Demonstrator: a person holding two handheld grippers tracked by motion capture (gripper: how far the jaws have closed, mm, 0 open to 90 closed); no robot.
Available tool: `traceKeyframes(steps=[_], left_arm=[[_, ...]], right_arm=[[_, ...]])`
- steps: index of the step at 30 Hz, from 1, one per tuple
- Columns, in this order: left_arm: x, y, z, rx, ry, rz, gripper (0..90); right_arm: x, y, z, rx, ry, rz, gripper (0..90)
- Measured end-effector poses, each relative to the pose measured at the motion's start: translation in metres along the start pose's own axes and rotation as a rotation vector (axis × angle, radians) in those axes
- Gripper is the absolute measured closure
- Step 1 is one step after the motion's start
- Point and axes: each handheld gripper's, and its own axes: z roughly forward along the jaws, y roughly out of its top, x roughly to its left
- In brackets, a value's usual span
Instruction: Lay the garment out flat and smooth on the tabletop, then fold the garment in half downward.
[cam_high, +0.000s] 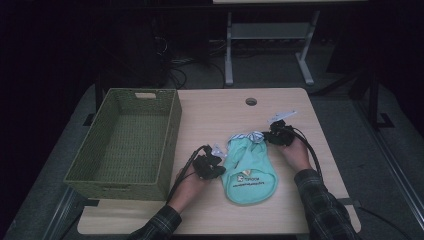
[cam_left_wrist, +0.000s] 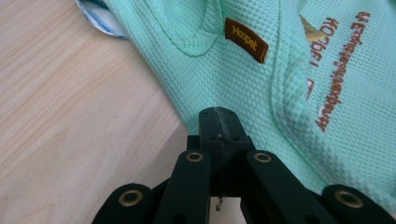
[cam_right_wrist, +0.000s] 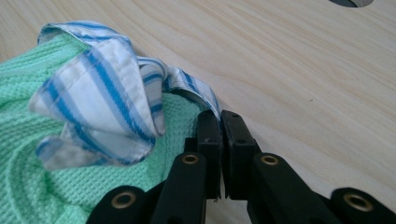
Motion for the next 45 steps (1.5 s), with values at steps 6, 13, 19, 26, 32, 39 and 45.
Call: traceKeyframes(steps=[6,13,19,26,32,39,45], left_arm=[[0.006,-0.001,-0.001,0.004,0.029,0.005,89.5],[0.016,0.002,-0.006,-0.010,0.036,-0.034,81.7],[0.027,0.012,-0.013,-0.050,0.005,-0.067,72.6],[0.044,0.030,-0.016,-0.088,0.003,-0.088,62.9],[0.061,0.045,-0.013,-0.114,0.021,-0.110,59.3],[0.082,0.057,-0.001,-0.129,0.050,-0.130,57.8],[0.095,0.064,0.010,-0.138,0.056,-0.153,55.4]], right_arm=[[0.004,-0.004,-0.016,-0.070,0.043,0.027,82.7],[0.007,-0.013,-0.034,-0.110,0.092,0.054,77.8],[0.014,-0.009,-0.040,-0.098,0.109,0.040,72.6],[0.013,-0.002,-0.041,-0.101,0.115,0.045,69.0],[0.012,0.006,-0.036,-0.105,0.102,0.049,68.0],[0.008,0.012,-0.027,-0.102,0.094,0.073,66.6],[0.004,0.014,-0.019,-0.088,0.092,0.090,65.2]])
